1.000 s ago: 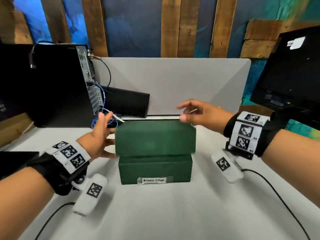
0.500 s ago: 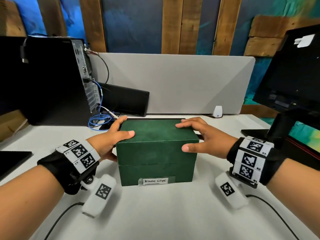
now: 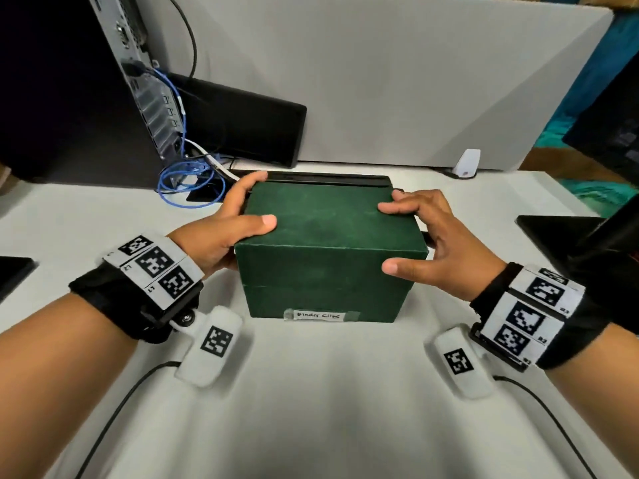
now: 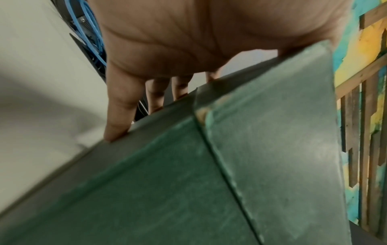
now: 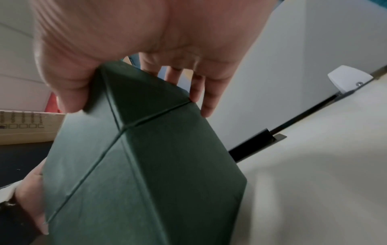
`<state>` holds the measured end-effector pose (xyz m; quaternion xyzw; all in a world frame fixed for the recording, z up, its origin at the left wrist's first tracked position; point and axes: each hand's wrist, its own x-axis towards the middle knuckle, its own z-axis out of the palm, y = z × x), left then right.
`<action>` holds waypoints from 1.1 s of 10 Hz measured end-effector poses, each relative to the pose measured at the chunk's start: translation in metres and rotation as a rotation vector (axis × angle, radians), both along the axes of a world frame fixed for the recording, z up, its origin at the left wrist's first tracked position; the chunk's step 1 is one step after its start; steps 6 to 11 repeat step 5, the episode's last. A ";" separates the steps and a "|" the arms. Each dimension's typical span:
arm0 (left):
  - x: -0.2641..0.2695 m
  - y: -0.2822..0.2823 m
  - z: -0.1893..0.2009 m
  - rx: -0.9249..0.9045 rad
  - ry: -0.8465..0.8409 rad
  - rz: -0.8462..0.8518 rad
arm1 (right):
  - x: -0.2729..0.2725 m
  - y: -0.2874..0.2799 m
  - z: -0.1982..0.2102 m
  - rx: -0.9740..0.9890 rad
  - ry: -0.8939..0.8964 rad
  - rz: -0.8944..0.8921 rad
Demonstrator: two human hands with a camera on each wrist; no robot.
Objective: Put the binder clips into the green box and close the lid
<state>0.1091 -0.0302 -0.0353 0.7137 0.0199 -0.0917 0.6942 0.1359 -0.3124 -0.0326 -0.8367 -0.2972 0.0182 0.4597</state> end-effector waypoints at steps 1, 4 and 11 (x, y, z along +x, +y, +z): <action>0.003 0.002 0.000 -0.038 0.005 -0.028 | 0.000 0.003 -0.002 0.035 0.019 -0.012; -0.001 0.000 0.018 -0.066 0.141 -0.042 | -0.006 0.004 0.029 -0.136 0.176 -0.030; -0.025 0.005 0.029 0.171 0.189 0.093 | -0.014 -0.004 0.063 -0.184 0.156 -0.112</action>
